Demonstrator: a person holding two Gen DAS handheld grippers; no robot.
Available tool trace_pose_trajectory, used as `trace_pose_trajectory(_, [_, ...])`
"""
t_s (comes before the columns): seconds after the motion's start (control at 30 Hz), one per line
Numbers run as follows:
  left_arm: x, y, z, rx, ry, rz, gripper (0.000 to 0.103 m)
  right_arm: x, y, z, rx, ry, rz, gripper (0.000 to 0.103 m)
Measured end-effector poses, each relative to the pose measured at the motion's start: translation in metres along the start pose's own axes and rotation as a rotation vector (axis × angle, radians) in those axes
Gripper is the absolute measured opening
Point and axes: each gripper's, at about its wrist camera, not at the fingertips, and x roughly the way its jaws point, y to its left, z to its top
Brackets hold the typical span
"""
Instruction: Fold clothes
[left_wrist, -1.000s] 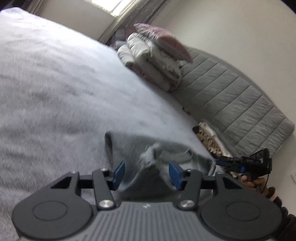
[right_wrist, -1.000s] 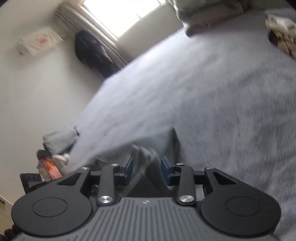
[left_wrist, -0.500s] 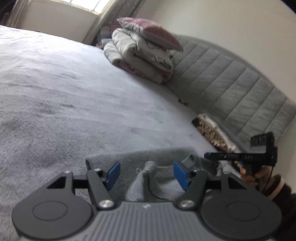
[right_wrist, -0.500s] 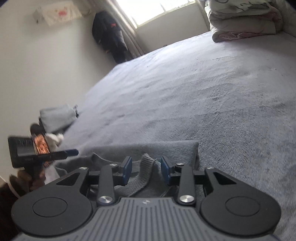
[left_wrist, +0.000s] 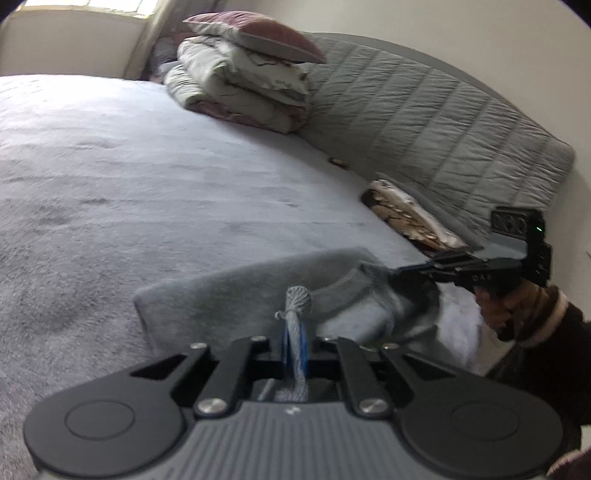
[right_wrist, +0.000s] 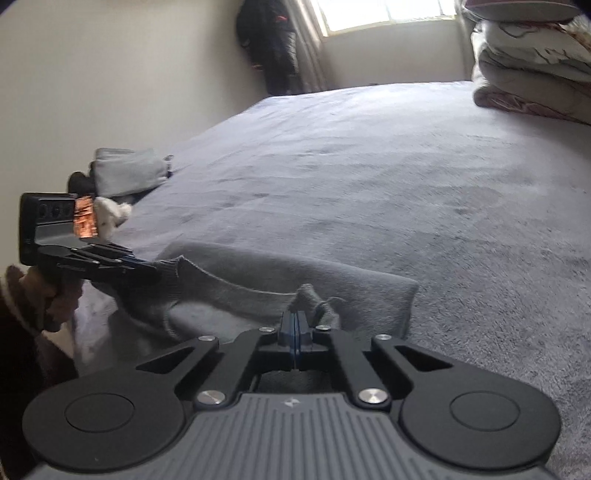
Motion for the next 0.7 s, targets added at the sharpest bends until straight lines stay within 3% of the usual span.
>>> trace_pose_trajectory(0.13, [-0.015,-0.013,-0.009,0.038,0.002,-0.082,0.006,-0.019,0.000,-0.005,-0.016,-0.031,0.013,0.001])
trace_pose_trajectory(0.23, [-0.023,-0.022,-0.018,0.059,0.020,-0.116,0.006,-0.023,0.001,-0.007,-0.029,-0.064,-0.011,0.008])
trace_pose_trajectory(0.33, [-0.023,-0.026,-0.026,0.065,0.063,-0.133,0.006,-0.017,0.003,-0.005,-0.054,-0.060,-0.033,0.041])
trace_pose_trajectory(0.37, [-0.022,-0.028,-0.029,0.068,0.078,-0.135,0.006,-0.014,0.005,-0.004,-0.068,-0.060,-0.043,0.043])
trace_pose_trajectory(0.6, [-0.022,-0.027,-0.036,0.065,0.114,-0.124,0.007,0.022,0.007,0.001,-0.128,0.017,-0.079,0.041])
trace_pose_trajectory(0.63, [-0.022,-0.026,-0.036,0.060,0.115,-0.122,0.007,0.025,0.005,0.000,-0.117,0.031,-0.077,0.031])
trace_pose_trajectory(0.67, [-0.022,-0.024,-0.036,0.055,0.116,-0.121,0.007,0.027,0.002,-0.001,-0.108,0.045,-0.070,0.007])
trace_pose_trajectory(0.7, [-0.022,-0.022,-0.036,0.051,0.119,-0.122,0.007,0.027,-0.001,-0.002,-0.098,0.056,-0.061,0.006])
